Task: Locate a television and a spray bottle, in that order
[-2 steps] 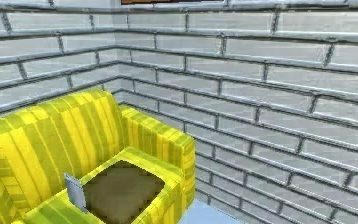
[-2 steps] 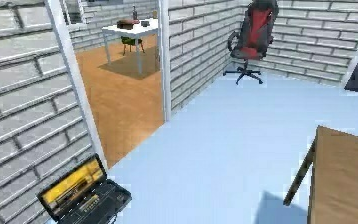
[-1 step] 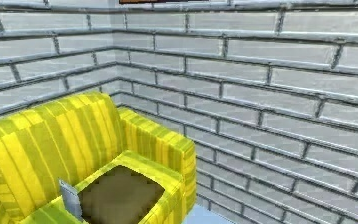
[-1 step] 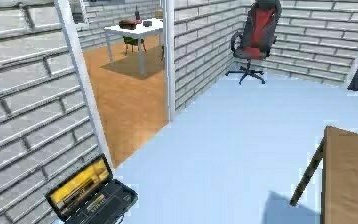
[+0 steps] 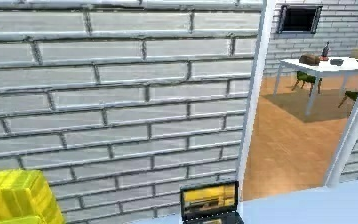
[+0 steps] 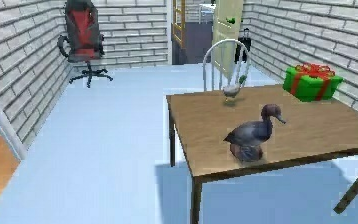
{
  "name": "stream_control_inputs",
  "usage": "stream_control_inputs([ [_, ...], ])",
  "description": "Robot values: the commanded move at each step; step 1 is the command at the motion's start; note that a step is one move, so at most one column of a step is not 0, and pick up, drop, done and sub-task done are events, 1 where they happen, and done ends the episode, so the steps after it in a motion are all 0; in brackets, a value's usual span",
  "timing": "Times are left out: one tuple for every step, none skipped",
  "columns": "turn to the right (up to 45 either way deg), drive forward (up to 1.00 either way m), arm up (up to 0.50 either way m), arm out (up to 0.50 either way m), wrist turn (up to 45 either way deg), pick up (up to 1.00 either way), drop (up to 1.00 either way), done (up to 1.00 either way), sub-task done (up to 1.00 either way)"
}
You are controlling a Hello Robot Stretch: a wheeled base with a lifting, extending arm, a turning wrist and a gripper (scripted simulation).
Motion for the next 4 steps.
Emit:
stream_control_inputs([
  [39.0,0.00,0.00,0.00,0.0,0.00,0.00,0.00,0.00],
  [3.0,0.00,0.00,0.00,0.0,0.00,0.00,0.00,0.00],
  [0.0,0.50,0.00,0.00,0.0,0.00,0.00,0.00,0.00],
  [30.0,0.00,0.00,0.00,0.0,0.00,0.00,0.00,0.00],
])
